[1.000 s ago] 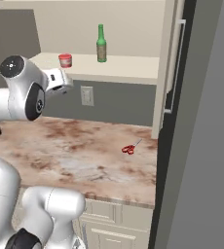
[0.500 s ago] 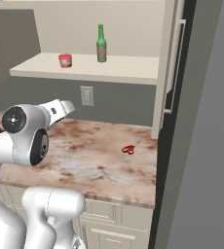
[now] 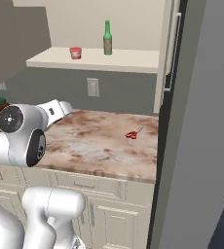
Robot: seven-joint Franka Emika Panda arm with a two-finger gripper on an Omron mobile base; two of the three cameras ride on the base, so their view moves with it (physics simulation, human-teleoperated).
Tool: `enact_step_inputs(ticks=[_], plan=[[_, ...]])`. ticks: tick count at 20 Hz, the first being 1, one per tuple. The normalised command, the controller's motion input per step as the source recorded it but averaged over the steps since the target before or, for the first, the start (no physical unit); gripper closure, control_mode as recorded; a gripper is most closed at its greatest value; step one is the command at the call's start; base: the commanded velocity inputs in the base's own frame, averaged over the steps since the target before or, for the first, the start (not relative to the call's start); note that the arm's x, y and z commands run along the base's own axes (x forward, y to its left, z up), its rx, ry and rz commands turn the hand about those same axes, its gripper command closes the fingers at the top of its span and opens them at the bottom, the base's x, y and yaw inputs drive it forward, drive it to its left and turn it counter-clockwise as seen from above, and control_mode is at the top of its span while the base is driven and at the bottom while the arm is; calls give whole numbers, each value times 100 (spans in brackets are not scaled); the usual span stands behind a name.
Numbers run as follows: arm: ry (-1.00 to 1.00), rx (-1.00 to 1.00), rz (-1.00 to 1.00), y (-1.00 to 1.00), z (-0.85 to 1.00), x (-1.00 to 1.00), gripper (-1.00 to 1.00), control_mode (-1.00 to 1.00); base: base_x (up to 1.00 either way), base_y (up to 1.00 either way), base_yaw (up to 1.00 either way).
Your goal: Pick the jam and boxed food from the counter and place them in the cabinets closest to them.
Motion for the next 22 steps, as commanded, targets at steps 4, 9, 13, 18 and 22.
enact_step_inputs(ticks=[4,9,13,18,22], plan=[[0,0,0,0,0,0,-100,100,-46,18,0],[0,0,0,0,0,0,-100,100,-40,62,-1],[0,0,0,0,0,0,-100,100,-34,77,-3],[0,0,0,0,0,0,-100,100,-27,79,-3],[0,0,0,0,0,0,-100,100,-17,74,-5]])
